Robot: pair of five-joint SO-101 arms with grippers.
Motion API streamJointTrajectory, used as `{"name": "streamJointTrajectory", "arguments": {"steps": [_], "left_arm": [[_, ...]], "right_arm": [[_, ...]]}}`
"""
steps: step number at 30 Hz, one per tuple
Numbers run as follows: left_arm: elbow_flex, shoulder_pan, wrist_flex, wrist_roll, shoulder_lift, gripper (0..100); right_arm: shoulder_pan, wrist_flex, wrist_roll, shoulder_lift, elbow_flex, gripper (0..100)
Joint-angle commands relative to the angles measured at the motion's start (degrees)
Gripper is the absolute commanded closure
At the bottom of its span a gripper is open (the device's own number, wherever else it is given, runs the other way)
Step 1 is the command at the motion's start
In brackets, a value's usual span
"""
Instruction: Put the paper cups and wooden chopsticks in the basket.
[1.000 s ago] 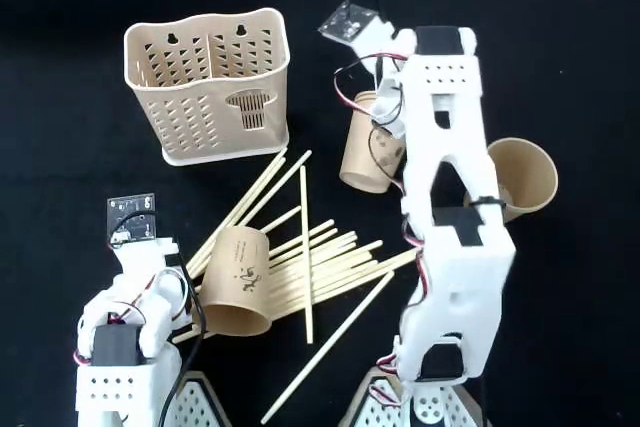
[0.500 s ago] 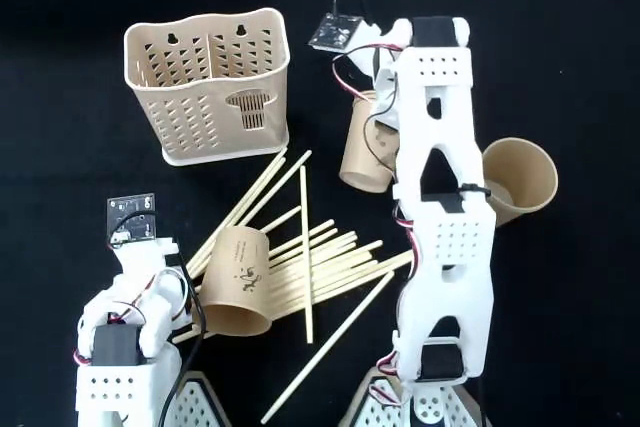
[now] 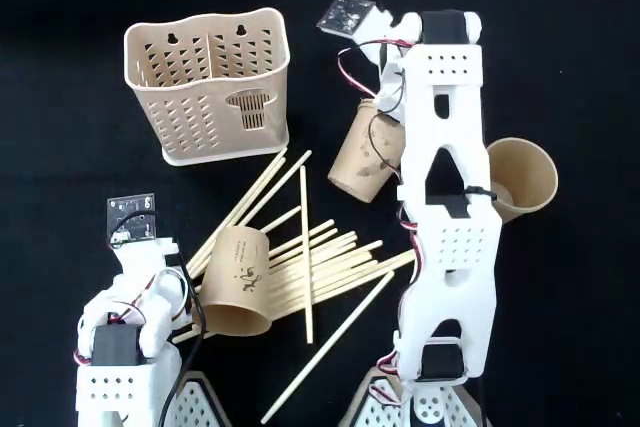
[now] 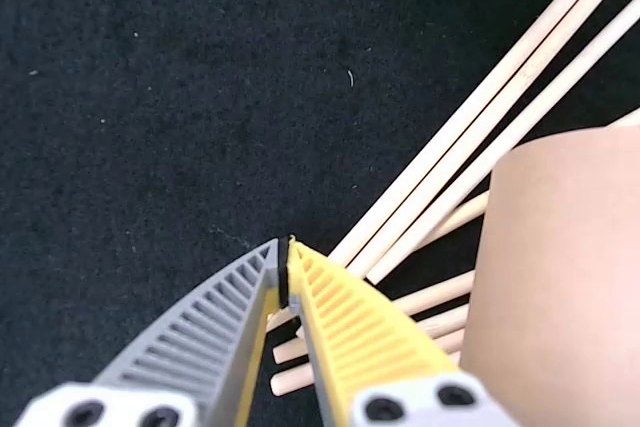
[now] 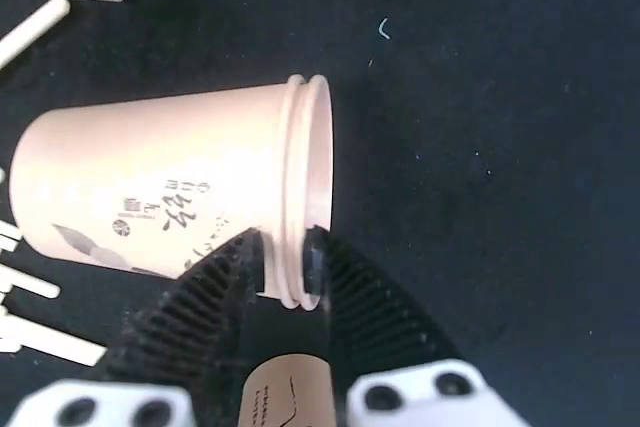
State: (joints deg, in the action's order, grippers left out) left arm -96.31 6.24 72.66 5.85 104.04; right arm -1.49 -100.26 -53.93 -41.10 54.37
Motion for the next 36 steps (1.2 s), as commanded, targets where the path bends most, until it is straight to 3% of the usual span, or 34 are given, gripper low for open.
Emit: {"name": "streamJointTrajectory", "arguments": {"steps": [1, 11, 21, 31, 36], "left_arm": [[-0.92, -0.22, 0.26, -0.09, 0.26, 97], [-0.92, -0.22, 0.26, -0.09, 0.26, 97], [-0.92, -0.31, 0.26, -0.09, 0.26, 97], [-0.92, -0.22, 0.26, -0.09, 0.26, 97], [-0.92, -0.22, 0.26, -0.09, 0.26, 97]], "right_arm": [[0.44, -0.97, 1.67, 5.58, -2.86, 98.5], [0.18, -0.7, 1.32, 21.67, -18.42, 98.5], [-2.73, -0.26, 1.58, 28.79, -34.68, 98.6], [-6.68, 9.41, 1.67, 33.01, -48.66, 98.2], [-7.03, 9.67, 2.64, 33.45, -49.19, 88.4]]}}
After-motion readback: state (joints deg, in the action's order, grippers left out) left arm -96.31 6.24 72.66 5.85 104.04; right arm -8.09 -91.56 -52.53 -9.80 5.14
